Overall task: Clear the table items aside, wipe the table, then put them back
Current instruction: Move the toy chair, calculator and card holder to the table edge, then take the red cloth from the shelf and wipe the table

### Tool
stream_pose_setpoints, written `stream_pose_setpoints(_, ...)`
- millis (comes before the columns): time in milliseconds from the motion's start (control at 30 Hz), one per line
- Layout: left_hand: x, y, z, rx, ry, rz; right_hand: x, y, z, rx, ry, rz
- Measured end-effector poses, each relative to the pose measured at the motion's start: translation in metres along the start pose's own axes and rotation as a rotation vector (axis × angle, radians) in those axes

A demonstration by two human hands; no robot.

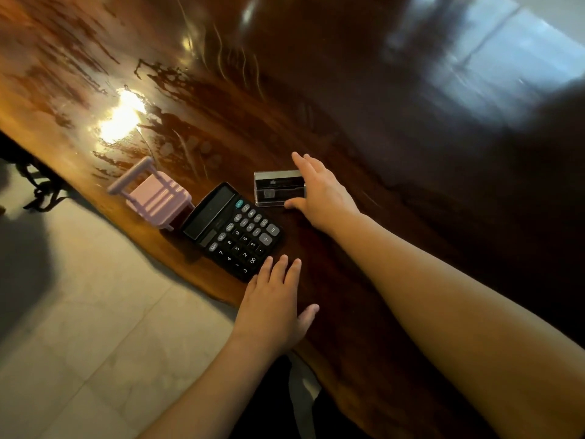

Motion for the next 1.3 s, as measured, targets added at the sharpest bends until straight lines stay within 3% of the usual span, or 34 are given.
stream_pose_setpoints(300,-0.006,0.036,0.016,0.02,-0.129,0.013,-0.033,0.042,-0.088,-0.214,-0.08,0.093)
stream_pose_setpoints(567,-0.069,0.079,0.031,0.002,-0.267,0.069,-0.061,0.096,-0.216,-0.462,-0.178,0.2)
stream_pose_setpoints(933,-0.244,0.092,-0.029,-0.048,-0.719,0.135,-0.107,0.133,-0.432,-0.856,-0.333,0.298)
stream_pose_setpoints(1300,-0.412,0.032,-0.174,0.006,-1.084,0.17,-0.138,0.122,-0.659,-1.212,-0.504,0.332)
Point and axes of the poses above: each hand's wrist, its own z-axis towards the middle knuckle, its own y-axis out of the back of the hand, x = y × z, the point moved 3 cm from there along z, towards the middle knuckle, and after that the axes turned 13 degrees about z, right-handed, at the moved point
